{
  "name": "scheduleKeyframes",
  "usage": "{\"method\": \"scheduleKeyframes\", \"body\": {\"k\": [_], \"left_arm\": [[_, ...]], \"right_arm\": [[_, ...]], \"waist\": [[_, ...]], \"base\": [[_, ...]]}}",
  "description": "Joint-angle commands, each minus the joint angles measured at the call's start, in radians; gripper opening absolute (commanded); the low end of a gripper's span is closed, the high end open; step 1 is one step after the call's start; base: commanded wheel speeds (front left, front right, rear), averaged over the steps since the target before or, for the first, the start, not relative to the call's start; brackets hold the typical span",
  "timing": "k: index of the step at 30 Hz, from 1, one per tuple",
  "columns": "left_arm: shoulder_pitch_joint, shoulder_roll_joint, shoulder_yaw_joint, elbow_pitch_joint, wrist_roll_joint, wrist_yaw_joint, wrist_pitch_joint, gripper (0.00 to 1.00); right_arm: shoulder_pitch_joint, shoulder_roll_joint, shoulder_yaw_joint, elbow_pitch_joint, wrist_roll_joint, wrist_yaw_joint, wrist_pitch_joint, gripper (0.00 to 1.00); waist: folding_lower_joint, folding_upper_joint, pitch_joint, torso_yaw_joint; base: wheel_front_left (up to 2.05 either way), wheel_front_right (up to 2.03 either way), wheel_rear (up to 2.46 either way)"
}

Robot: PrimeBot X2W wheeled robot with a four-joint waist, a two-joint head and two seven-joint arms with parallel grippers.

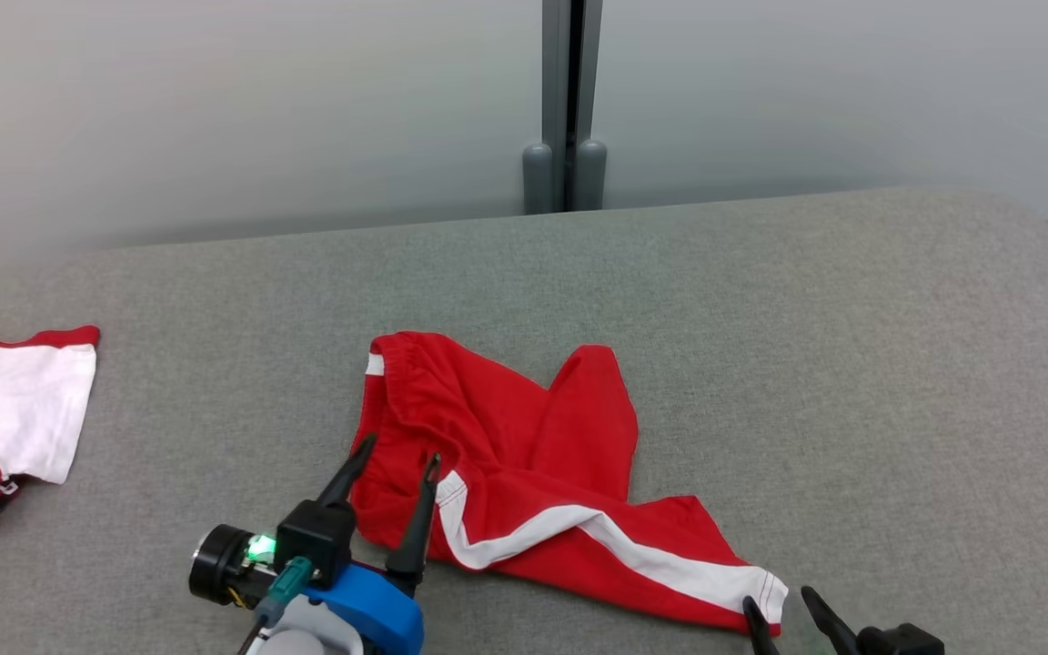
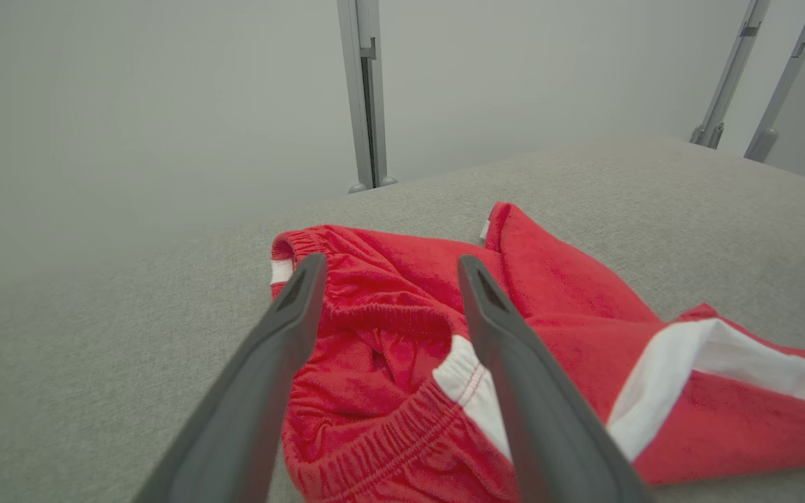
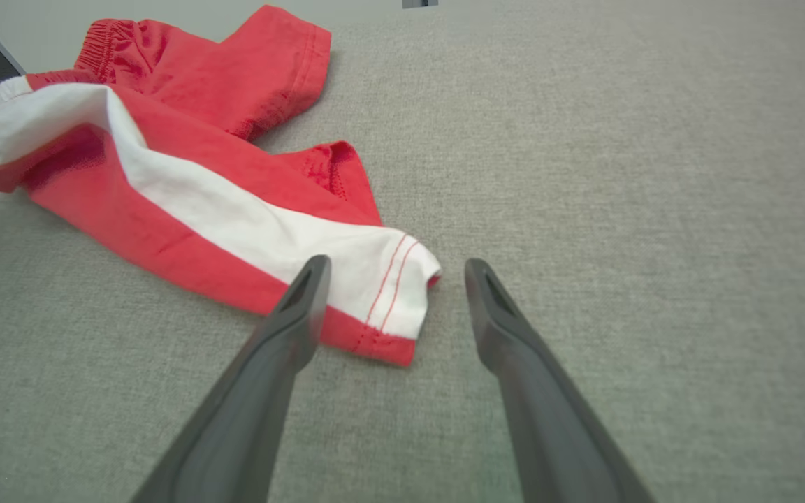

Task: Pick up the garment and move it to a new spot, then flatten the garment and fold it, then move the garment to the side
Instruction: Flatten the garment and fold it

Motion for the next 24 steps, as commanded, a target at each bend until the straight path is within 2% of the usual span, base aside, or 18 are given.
{"method": "scheduleKeyframes", "body": {"k": [1,14,24], "left_arm": [[-0.018,0.004,-0.012,0.017,-0.004,-0.005,0.002,1.00],[-0.138,0.036,-0.214,0.227,-0.094,-0.005,0.005,1.00],[-0.215,0.062,-0.302,0.304,-0.143,-0.006,0.002,1.00]], "right_arm": [[-0.024,-0.002,0.006,0.009,0.004,0.000,-0.009,1.00],[-0.122,-0.002,0.079,0.149,0.062,0.000,-0.025,1.00],[-0.095,-0.001,0.118,0.152,0.092,0.000,-0.023,1.00]], "waist": [[-0.0001,-0.0001,0.006,-0.002],[-0.0001,-0.0001,0.049,-0.025],[-0.0001,-0.0001,0.051,-0.033]], "base": [[0.00,0.00,0.00],[0.00,0.00,0.00],[0.00,0.00,0.00]]}}
